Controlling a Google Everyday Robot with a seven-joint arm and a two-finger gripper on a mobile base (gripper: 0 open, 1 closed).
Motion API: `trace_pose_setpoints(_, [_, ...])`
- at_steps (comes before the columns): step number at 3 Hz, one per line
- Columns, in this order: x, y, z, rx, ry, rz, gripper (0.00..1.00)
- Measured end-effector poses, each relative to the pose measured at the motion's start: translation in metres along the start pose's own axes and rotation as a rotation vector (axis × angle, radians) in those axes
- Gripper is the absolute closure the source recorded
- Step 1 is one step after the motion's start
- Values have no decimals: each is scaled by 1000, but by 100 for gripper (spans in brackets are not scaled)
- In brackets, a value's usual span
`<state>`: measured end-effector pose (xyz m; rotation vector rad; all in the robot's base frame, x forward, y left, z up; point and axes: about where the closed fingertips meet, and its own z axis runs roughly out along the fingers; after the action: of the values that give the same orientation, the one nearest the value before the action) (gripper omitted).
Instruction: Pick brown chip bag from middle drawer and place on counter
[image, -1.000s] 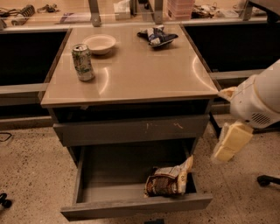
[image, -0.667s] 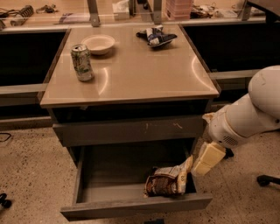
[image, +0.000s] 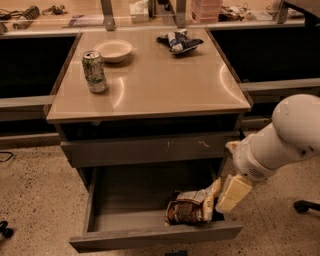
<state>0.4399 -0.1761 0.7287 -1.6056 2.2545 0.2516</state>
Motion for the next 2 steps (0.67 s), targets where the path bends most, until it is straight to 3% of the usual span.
trace_pose_setpoints(1, [15, 16, 63, -57, -38, -12, 0])
trace_pose_setpoints(2, [27, 23, 135, -82, -97, 1, 0])
